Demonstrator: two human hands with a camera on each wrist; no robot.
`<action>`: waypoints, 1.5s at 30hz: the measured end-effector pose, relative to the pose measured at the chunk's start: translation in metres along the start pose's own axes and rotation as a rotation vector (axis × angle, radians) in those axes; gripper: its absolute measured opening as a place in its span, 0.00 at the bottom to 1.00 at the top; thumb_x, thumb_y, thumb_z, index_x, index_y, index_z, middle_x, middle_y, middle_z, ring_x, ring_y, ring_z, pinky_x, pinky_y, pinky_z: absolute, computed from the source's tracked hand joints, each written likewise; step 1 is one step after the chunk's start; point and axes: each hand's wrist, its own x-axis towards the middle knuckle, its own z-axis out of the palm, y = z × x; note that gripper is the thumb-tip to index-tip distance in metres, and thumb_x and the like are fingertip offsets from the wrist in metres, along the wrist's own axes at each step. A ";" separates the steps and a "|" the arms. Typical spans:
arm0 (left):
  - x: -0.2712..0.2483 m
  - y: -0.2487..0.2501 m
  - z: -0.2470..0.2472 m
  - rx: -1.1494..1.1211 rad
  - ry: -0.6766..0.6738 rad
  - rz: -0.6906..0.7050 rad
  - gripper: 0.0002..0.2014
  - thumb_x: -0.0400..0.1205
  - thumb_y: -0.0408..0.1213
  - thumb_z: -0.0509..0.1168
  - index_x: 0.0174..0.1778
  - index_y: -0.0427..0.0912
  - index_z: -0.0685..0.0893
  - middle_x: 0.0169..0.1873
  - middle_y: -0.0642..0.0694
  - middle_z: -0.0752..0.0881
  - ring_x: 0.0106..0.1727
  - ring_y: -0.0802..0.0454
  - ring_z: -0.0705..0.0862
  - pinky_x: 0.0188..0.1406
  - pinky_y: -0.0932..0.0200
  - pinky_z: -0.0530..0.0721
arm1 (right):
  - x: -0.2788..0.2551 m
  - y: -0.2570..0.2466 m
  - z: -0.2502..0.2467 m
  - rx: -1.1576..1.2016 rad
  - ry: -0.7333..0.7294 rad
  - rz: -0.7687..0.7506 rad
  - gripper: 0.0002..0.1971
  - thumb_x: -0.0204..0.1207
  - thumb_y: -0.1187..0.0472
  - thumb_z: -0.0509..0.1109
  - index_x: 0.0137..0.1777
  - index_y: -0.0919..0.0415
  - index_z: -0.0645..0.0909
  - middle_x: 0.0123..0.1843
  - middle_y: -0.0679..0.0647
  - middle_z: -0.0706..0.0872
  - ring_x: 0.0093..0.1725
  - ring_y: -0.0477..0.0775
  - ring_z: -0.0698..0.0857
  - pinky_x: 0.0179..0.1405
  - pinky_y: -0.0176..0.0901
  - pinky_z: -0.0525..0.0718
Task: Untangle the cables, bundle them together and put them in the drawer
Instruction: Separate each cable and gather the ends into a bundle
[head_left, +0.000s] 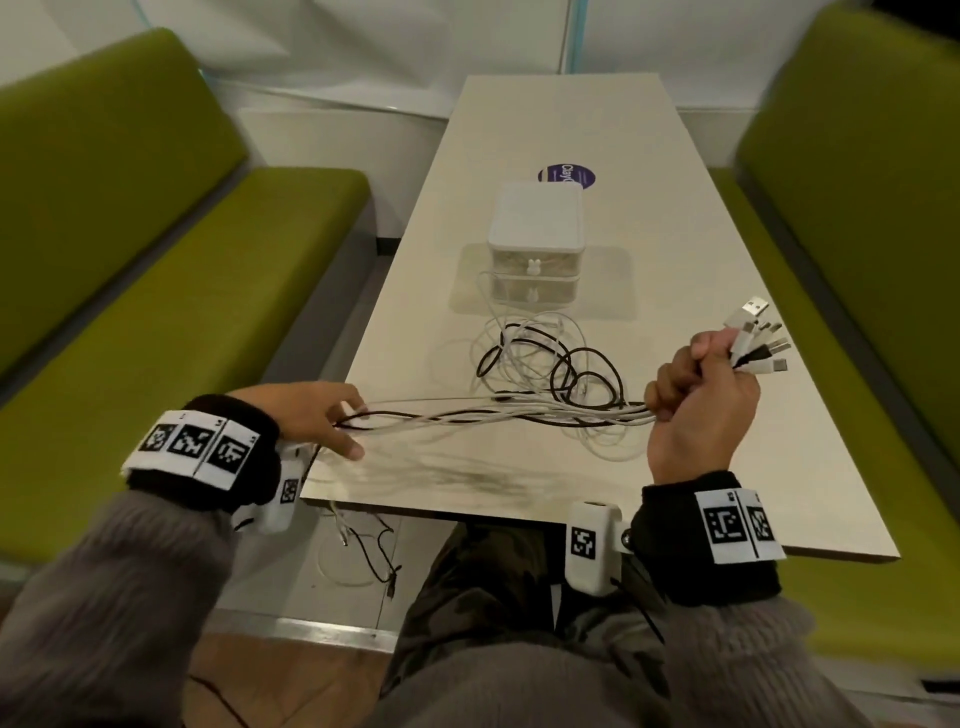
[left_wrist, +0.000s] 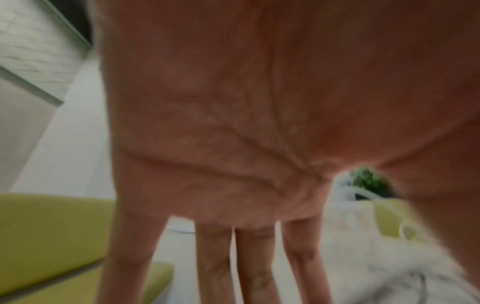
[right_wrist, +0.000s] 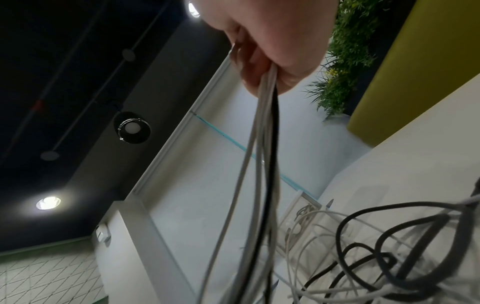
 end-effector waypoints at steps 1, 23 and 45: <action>-0.004 0.007 -0.004 -0.018 -0.024 0.039 0.27 0.68 0.54 0.76 0.60 0.60 0.73 0.55 0.58 0.79 0.58 0.58 0.78 0.62 0.55 0.76 | 0.001 0.000 -0.002 0.005 0.018 0.000 0.19 0.87 0.57 0.55 0.31 0.56 0.68 0.20 0.45 0.61 0.19 0.45 0.56 0.18 0.32 0.57; 0.096 0.137 0.007 0.319 0.010 0.436 0.11 0.74 0.31 0.72 0.52 0.43 0.87 0.41 0.47 0.83 0.42 0.54 0.78 0.35 0.67 0.72 | 0.013 0.010 -0.009 0.019 0.044 0.049 0.19 0.88 0.58 0.54 0.33 0.57 0.67 0.19 0.44 0.62 0.18 0.44 0.56 0.19 0.32 0.55; 0.013 0.210 -0.098 -1.143 0.957 0.950 0.04 0.80 0.29 0.65 0.46 0.38 0.76 0.40 0.38 0.87 0.45 0.43 0.89 0.52 0.49 0.87 | 0.013 0.020 -0.005 -0.205 -0.036 -0.021 0.15 0.86 0.60 0.60 0.35 0.58 0.77 0.20 0.45 0.63 0.20 0.44 0.61 0.19 0.35 0.60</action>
